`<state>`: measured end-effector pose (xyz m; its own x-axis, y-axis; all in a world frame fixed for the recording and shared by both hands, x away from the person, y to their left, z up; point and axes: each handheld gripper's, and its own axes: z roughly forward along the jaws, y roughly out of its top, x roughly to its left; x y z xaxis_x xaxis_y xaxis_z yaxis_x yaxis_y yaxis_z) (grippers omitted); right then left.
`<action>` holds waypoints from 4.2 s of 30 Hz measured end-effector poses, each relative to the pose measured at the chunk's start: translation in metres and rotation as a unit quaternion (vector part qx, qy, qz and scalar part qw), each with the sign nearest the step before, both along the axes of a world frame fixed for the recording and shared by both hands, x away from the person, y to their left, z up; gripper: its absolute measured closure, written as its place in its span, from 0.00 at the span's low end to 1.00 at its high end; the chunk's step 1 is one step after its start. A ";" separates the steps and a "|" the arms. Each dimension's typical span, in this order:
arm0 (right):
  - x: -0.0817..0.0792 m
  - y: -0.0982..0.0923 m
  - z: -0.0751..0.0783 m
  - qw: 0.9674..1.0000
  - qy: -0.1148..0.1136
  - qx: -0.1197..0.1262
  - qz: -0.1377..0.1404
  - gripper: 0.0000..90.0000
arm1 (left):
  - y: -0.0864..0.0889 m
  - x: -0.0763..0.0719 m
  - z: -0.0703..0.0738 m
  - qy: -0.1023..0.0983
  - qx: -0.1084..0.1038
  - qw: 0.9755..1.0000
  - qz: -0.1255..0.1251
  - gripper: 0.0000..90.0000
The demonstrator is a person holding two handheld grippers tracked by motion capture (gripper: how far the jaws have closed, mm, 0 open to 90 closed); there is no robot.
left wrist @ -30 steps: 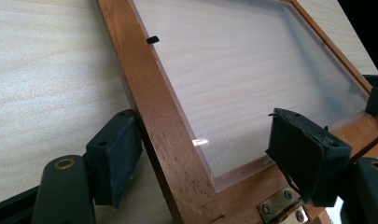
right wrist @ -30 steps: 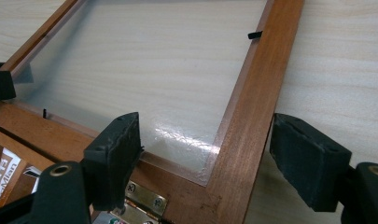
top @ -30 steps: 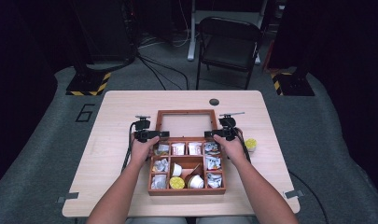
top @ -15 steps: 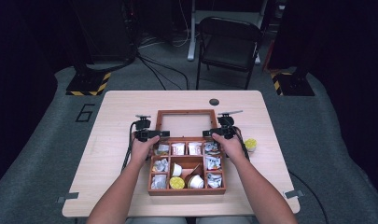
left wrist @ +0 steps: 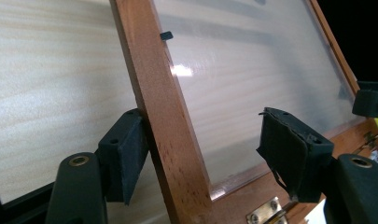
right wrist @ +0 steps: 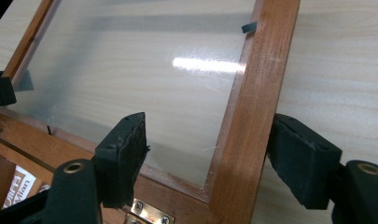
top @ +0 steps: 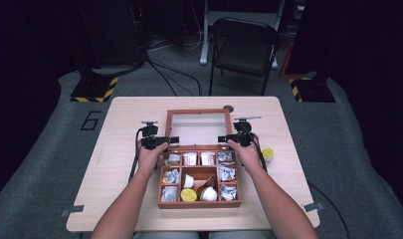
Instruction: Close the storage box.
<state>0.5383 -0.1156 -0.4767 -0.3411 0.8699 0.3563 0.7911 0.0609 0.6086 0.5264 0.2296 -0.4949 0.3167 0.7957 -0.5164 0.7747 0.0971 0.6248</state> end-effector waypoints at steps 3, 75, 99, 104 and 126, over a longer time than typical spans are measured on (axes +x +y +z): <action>-0.002 -0.001 0.004 1.000 -0.010 0.002 -0.002 0.36 | 0.000 -0.002 0.004 -0.008 0.000 1.000 0.003 0.37; -0.106 -0.026 0.095 0.982 -0.177 -0.015 0.066 0.49 | 0.012 -0.102 0.101 -0.184 0.030 0.979 -0.079 0.39; -0.166 -0.035 0.099 0.971 -0.215 -0.005 0.105 0.53 | 0.018 -0.157 0.103 -0.206 0.055 0.972 -0.099 0.39; -0.175 -0.038 0.093 0.971 -0.212 -0.003 0.110 0.52 | 0.016 -0.168 0.098 -0.205 0.063 0.971 -0.101 0.39; -0.210 -0.043 0.055 0.975 -0.187 -0.002 0.121 0.52 | 0.018 -0.201 0.062 -0.180 0.071 0.975 -0.107 0.39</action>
<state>0.3283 -0.1582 -0.4220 -0.6419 0.7492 0.1636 0.4760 0.2219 0.8510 0.3251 0.2481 -0.4330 0.6242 0.7467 -0.2299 0.4958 -0.1511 0.8552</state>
